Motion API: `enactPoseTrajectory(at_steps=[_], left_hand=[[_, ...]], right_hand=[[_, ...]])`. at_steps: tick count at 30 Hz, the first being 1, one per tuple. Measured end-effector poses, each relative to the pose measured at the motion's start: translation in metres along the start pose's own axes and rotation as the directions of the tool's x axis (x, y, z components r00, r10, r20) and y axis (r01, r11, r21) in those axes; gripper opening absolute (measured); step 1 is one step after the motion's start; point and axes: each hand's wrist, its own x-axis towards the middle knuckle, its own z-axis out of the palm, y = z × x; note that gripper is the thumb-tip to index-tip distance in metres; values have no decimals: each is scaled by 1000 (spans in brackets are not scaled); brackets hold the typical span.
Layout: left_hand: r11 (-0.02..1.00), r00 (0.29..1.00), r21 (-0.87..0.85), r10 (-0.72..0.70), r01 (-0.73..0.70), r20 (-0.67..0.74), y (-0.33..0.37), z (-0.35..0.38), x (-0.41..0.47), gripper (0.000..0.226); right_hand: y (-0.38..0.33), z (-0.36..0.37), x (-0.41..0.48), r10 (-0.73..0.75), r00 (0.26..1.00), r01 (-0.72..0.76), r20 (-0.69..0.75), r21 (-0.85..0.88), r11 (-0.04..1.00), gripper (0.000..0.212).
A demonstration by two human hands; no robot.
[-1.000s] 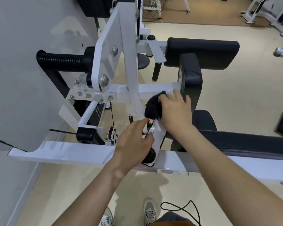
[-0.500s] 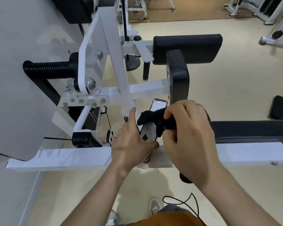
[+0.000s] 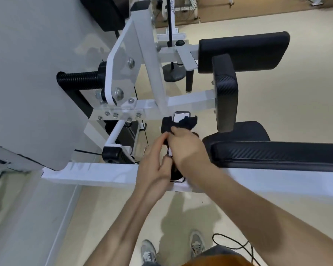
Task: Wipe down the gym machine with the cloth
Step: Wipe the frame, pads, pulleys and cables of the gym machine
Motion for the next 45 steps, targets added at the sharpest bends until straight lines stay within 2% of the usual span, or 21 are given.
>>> enactPoseTrajectory(at_steps=[2, 4, 6, 8, 11, 13, 14, 15, 17, 20, 21, 23, 25, 29, 32, 35, 37, 39, 41, 43, 45], left_hand=[[998, 998, 26, 52, -51, -22, -1, 0, -12, 57], [953, 977, 221, 211, -209, 15, -4, 2, -25, 52], [803, 942, 503, 326, -321, 80, -5, 4, -37, 54], [676, 920, 628, 335, -386, 204, 0, 9, -47, 65], [569, 859, 646, 383, -509, 339, 1, 18, -61, 71], [485, 812, 659, 433, -575, 390, 3, 21, -68, 67], [469, 802, 660, 446, -587, 397, 4, 22, -71, 65], [476, 804, 658, 454, -584, 385, 7, 23, -73, 67], [506, 821, 656, 449, -560, 353, 12, 22, -77, 67], [452, 840, 720, 408, -526, 358, 14, 14, -68, 62], [462, 866, 737, 341, -494, 366, 16, 12, -62, 64], [460, 898, 772, 235, -439, 371, 24, 16, -51, 64], [380, 854, 765, 250, -520, 456, 34, 39, -51, 57], [275, 691, 641, 402, -717, 601, 66, 121, -70, 59], [324, 669, 590, 448, -740, 593, 96, 173, -73, 56], [370, 691, 584, 420, -722, 588, 104, 178, -66, 50], [451, 719, 561, 465, -694, 517, 89, 162, -62, 40], [502, 771, 589, 473, -633, 426, 67, 146, -58, 33], [518, 810, 631, 460, -578, 364, 58, 146, -61, 38], [525, 822, 641, 449, -560, 350, 75, 170, -69, 42], [522, 812, 626, 435, -580, 389, 104, 206, -79, 48]], right_hand=[[-10, 0, -52, -125, 991, 128, -41, 73, 989, 36], [7, 1, -96, -73, 987, 94, -143, 148, 985, 56], [28, -4, -126, -85, 979, 97, -185, 52, 994, 47], [50, -11, -146, -134, 978, 120, -162, -95, 988, 40], [93, -32, -171, 62, 981, -92, -183, -160, 983, 55], [105, -50, -189, 246, 937, -285, -246, -136, 949, 64], [96, -51, -192, 280, 919, -327, -279, -137, 935, 64], [79, -45, -188, 259, 919, -311, -298, -144, 939, 62], [29, -20, -168, 173, 963, -196, -208, -94, 976, 51], [-25, 8, -136, 225, 974, -219, -27, 149, 964, 28], [-26, 7, -131, 213, 977, -210, -3, 145, 967, 24], [-5, -10, -136, 58, 998, -60, 26, 86, 994, 27], [38, -30, -155, -5, 1000, 5, -26, -15, 1000, 37], [131, -74, -211, 285, 942, -313, -175, -167, 935, 46], [174, -94, -230, 457, 850, -498, -264, -119, 859, 47], [172, -84, -221, 524, 758, -584, -388, -45, 811, 28], [147, -62, -206, 422, 828, -459, -370, -13, 889, 19], [129, -47, -200, 222, 931, -226, -288, 21, 974, 25], [150, -55, -210, 21, 980, -24, -196, -14, 1000, 36], [195, -78, -226, -41, 987, 34, -154, -46, 998, 42], [236, -99, -249, 41, 983, -51, -180, -54, 997, 44]])
